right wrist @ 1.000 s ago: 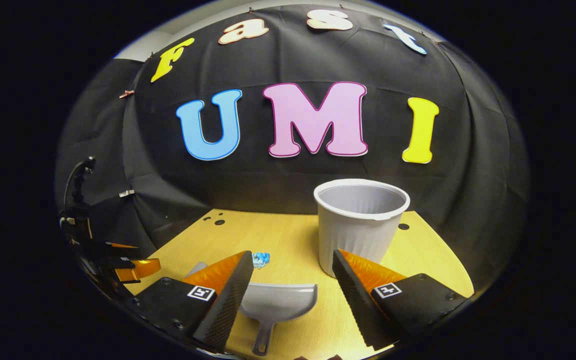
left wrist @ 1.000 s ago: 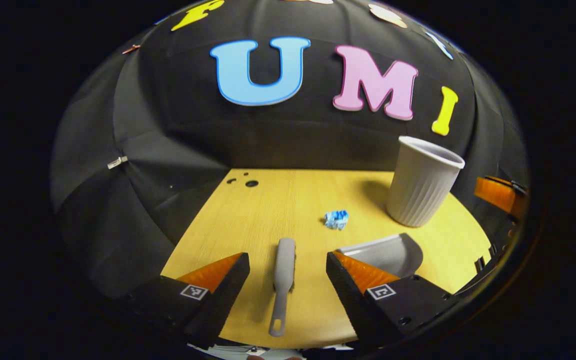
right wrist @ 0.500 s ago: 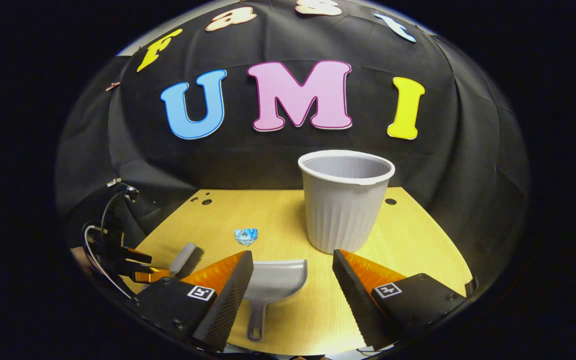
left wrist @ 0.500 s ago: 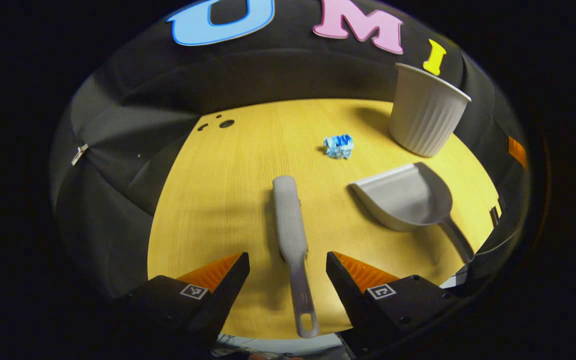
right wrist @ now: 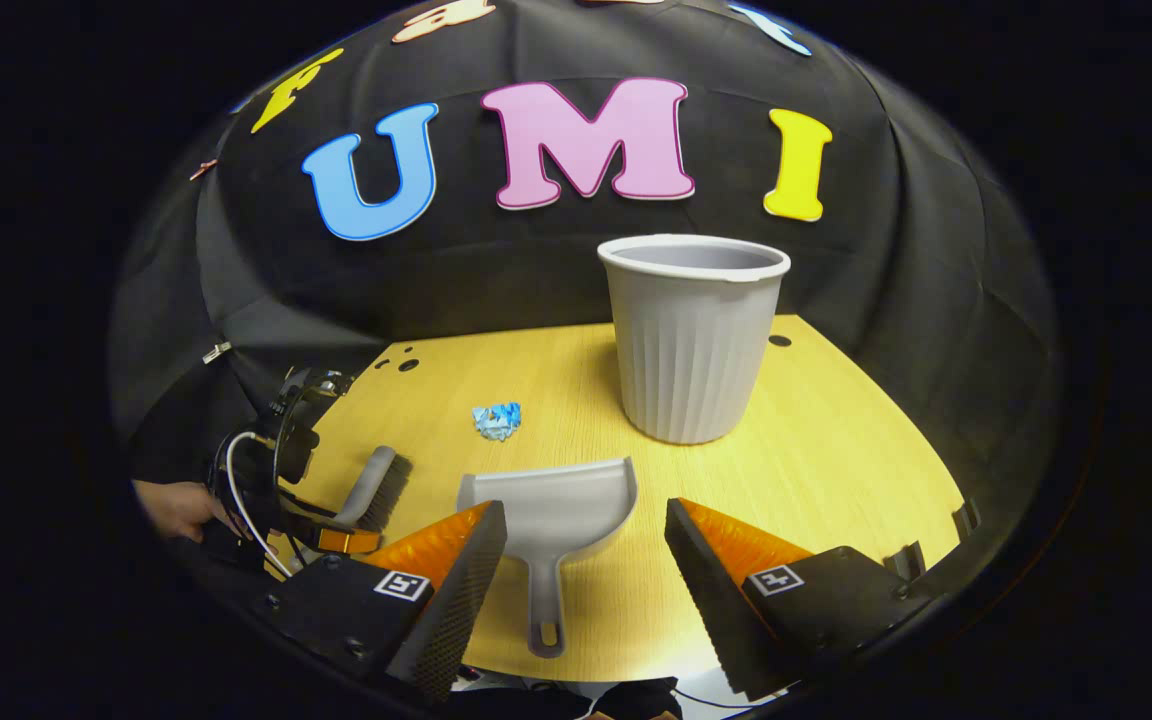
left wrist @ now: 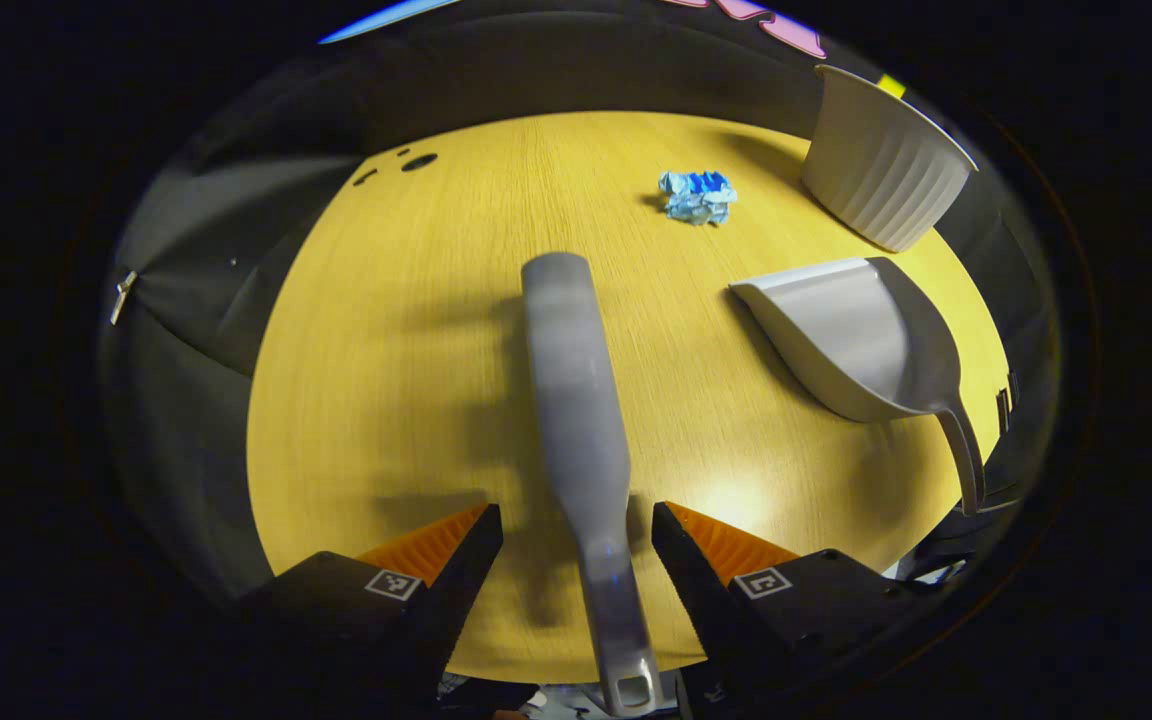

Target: Pick up the small broom and dustpan from the desktop, sweep the trash into the dustpan with the broom, and then empty the trash into the garbage bin.

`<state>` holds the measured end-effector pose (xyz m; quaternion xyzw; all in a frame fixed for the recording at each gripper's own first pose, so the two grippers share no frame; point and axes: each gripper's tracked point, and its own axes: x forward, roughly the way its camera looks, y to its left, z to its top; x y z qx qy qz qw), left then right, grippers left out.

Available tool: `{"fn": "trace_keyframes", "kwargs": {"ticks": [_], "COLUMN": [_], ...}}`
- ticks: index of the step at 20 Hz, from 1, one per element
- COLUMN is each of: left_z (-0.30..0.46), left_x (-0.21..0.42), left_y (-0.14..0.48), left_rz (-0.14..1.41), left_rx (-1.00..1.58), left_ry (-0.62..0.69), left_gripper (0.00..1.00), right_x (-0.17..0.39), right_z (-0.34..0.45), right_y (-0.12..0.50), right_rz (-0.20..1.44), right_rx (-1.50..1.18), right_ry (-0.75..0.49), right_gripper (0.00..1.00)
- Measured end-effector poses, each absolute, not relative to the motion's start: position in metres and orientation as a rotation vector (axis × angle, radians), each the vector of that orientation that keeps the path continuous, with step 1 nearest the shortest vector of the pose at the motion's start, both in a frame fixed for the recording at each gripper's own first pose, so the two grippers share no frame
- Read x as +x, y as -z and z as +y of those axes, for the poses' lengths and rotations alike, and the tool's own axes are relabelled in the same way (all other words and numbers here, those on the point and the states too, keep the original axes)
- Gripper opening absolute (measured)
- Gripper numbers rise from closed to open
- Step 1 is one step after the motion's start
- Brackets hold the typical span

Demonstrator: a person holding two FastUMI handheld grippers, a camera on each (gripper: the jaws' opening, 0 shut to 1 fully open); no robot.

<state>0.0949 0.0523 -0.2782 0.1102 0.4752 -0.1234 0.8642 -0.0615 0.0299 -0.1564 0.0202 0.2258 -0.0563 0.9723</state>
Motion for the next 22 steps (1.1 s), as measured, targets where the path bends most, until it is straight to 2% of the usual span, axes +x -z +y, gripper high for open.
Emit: {"fn": "trace_keyframes", "kwargs": {"ticks": [3, 7, 8, 9, 12, 14, 15, 18, 22], "left_z": [0.054, 0.048, 0.046, 0.044, 0.042, 0.042, 0.042, 0.038, 0.043], "left_x": [0.099, 0.098, 0.101, 0.101, 0.101, 0.101, 0.100, 0.095, 0.100], "left_y": [0.287, 0.286, 0.288, 0.286, 0.286, 0.285, 0.284, 0.277, 0.243], "left_rz": [1.027, 1.036, 1.030, 1.025, 1.011, 0.983, 0.972, 0.939, 0.845], "left_rx": [0.219, 0.241, 0.244, 0.247, 0.216, 0.190, 0.169, 0.085, 0.088], "left_ry": [0.252, 0.267, 0.271, 0.269, 0.238, 0.236, 0.243, 0.266, 0.251], "left_gripper": [0.94, 0.78, 0.60, 0.56, 0.31, 0.31, 0.28, 0.25, 0.25], "right_x": [-0.065, -0.065, -0.064, -0.064, -0.060, -0.061, -0.061, -0.064, -0.058], "right_z": [0.038, 0.046, 0.048, 0.050, 0.059, 0.065, 0.064, 0.060, 0.058], "right_y": [0.174, 0.190, 0.192, 0.194, 0.196, 0.205, 0.214, 0.238, 0.262], "right_rz": [0.510, 0.577, 0.591, 0.603, 0.636, 0.689, 0.724, 0.834, 0.924], "right_rx": [0.074, 0.069, 0.060, 0.054, 0.064, 0.076, 0.068, 0.026, 0.008], "right_ry": [0.115, 0.102, 0.096, 0.088, 0.055, 0.030, 0.025, 0.014, -0.017], "right_gripper": [0.99, 0.99, 0.99, 0.99, 0.99, 0.99, 0.99, 0.99, 0.99]}}
